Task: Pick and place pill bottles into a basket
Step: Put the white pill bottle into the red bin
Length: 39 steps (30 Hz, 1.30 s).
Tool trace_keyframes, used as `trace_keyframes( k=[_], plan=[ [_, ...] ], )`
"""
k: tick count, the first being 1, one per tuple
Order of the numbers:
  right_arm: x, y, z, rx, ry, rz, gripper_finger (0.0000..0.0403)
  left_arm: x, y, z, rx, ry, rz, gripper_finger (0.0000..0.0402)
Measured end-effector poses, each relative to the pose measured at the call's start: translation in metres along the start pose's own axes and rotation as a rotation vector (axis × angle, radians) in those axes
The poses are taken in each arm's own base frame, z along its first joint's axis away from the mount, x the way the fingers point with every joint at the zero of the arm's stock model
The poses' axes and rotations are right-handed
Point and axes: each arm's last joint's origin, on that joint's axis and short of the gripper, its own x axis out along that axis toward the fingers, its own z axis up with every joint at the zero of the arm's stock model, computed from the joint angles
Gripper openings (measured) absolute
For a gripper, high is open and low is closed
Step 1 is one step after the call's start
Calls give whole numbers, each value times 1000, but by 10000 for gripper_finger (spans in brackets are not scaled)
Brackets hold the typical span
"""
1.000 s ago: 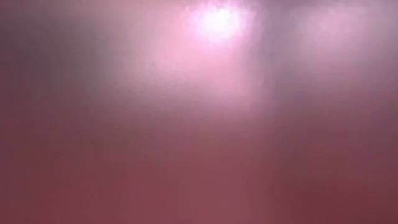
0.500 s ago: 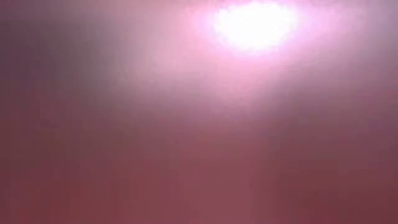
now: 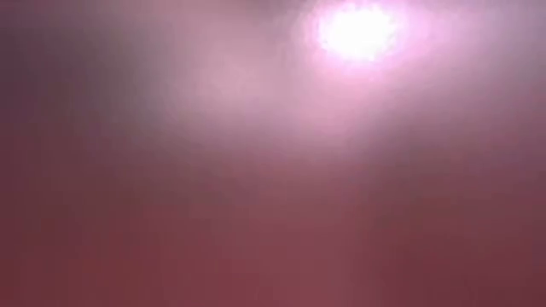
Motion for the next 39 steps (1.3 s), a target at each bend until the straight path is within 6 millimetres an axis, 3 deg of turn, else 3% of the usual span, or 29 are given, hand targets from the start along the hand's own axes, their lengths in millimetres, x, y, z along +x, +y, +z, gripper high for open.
trace_keyframes(
  k=[9,19,31,39],
  plan=[
    [25,-77,14,98,80,121,341,0,0,0,0,0,0,298],
    [36,-119,16,158,113,315,350,0,0,0,-60,-1,-1,298],
    [62,-136,20,143,155,275,350,0,0,0,-52,6,-5,298],
    [64,-138,20,139,159,275,350,-7,-1,6,-14,107,24,298]
  ],
)
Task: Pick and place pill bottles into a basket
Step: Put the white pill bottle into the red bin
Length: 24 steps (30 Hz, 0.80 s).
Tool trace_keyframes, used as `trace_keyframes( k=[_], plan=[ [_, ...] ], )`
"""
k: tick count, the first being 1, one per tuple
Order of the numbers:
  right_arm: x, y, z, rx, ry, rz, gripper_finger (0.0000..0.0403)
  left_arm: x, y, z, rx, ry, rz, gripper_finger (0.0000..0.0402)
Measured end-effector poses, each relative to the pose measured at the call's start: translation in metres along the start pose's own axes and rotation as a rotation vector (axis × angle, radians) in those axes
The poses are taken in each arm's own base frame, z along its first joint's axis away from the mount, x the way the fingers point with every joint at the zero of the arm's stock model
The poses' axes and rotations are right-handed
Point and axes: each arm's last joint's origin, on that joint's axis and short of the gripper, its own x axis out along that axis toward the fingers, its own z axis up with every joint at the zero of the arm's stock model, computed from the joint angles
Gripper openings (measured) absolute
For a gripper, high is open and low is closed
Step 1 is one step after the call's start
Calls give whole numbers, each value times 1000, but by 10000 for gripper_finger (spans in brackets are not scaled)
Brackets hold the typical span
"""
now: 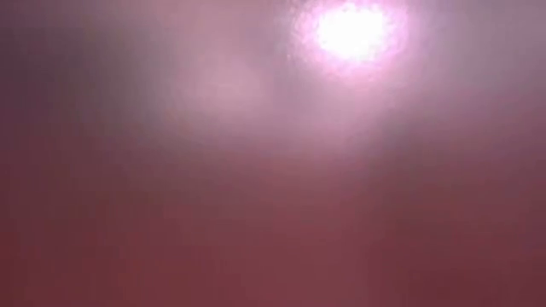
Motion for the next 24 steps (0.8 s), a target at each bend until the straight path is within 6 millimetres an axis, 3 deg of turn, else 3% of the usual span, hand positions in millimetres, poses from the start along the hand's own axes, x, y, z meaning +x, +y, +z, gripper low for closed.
trace_keyframes(
  k=[12,18,24],
  plan=[
    [7,1,-2,-2,30,-1,350,-7,0,4,38,78,29,298],
    [46,-1,-34,0,255,4,350,-9,0,5,47,84,44,298],
    [56,-2,-51,26,255,47,350,-9,-1,7,48,63,46,298]
  ],
)
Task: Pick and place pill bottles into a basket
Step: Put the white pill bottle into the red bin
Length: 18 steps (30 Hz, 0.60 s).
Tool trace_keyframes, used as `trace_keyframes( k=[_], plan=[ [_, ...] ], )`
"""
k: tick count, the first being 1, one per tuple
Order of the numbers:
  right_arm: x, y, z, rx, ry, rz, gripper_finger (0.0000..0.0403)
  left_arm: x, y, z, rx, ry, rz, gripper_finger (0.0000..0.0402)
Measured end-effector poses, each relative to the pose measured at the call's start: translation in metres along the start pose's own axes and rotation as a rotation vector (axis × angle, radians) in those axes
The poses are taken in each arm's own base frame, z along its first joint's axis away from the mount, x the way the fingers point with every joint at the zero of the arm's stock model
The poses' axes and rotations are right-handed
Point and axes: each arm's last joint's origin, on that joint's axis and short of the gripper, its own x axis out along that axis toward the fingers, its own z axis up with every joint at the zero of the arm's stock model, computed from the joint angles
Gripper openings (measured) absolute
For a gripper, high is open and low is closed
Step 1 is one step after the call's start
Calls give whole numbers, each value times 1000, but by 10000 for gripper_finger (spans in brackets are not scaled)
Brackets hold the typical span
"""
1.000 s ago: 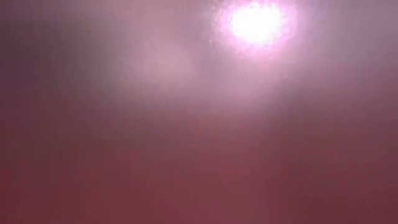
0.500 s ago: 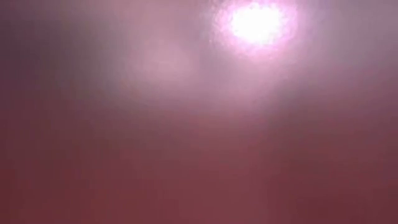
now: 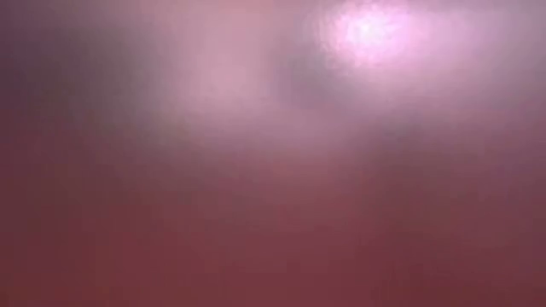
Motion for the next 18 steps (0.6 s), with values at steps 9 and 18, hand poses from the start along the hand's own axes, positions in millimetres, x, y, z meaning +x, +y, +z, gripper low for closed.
trace_keyframes(
  k=[9,18],
  plan=[
    [29,8,2,-59,-116,32,350,0,-1,3,5,-30,-7,298],
    [46,8,14,-92,-237,84,350,0,-1,3,5,-30,-3,298]
  ],
)
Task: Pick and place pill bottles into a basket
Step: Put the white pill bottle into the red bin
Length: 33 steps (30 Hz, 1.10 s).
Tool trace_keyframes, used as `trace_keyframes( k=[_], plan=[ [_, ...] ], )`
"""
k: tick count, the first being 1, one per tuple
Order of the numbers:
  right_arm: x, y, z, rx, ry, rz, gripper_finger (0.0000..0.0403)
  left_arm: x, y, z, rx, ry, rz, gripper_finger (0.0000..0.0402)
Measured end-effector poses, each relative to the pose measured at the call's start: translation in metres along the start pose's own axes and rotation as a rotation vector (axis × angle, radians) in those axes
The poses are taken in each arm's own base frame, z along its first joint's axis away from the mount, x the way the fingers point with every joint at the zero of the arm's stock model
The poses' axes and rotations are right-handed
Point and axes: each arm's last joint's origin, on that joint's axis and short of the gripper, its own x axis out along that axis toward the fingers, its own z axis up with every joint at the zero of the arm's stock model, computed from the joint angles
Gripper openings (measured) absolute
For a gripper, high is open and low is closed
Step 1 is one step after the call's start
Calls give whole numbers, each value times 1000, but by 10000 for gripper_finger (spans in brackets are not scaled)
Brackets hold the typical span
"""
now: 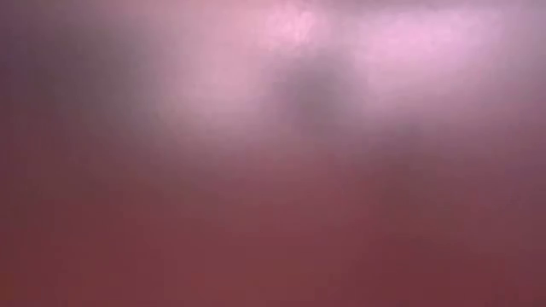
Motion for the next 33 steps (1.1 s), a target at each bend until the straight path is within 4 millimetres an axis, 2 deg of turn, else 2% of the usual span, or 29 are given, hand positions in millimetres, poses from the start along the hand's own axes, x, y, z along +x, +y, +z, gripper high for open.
trace_keyframes(
  k=[11,20,28,33],
  plan=[
    [5,-1,0,-5,-21,0,341,0,0,0,0,1,5,298],
    [5,1,0,-17,-20,4,266,0,0,0,0,0,6,298],
    [5,1,0,-18,-20,16,166,0,0,0,0,0,7,298],
    [5,2,0,-19,-21,41,157,0,0,0,0,0,7,298]
  ],
)
